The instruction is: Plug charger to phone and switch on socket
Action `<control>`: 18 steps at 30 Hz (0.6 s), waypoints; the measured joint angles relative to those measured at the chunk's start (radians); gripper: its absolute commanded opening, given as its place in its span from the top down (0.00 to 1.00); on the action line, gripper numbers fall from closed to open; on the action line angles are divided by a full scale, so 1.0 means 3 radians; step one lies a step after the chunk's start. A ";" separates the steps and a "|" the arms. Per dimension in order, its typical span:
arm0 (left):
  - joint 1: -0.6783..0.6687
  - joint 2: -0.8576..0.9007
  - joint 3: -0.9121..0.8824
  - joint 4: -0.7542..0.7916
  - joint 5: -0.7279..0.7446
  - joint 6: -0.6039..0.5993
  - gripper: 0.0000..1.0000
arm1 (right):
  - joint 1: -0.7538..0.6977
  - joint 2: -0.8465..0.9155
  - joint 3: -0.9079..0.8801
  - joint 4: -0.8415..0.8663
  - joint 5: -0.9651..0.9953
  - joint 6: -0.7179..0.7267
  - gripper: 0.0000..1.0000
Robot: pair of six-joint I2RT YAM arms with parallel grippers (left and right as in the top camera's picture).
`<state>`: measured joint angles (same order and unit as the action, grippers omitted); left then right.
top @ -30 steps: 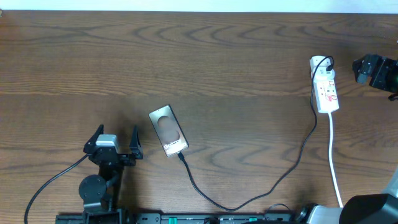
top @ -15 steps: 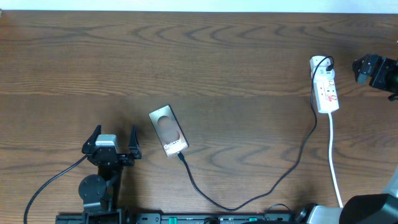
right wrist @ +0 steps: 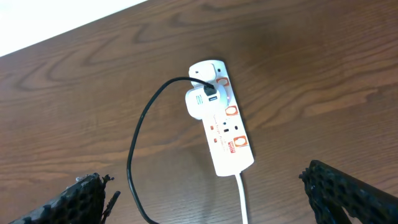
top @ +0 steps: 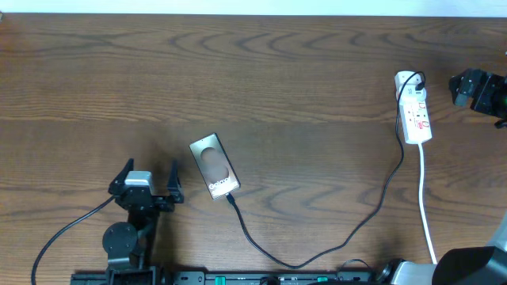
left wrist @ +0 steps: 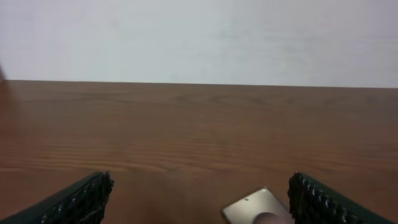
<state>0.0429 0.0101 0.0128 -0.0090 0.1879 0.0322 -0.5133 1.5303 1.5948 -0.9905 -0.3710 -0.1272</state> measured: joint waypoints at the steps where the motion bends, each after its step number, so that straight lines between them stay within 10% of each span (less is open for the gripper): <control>1: -0.0033 0.0000 0.0000 0.0001 0.0000 -0.0005 0.08 | 0.0000 0.0000 0.0000 -0.0001 0.0000 0.0000 0.01; 18: -0.0117 0.0000 0.0000 0.0003 0.0000 -0.0009 0.08 | 0.0000 0.0000 0.0000 0.0000 0.0000 0.0000 0.01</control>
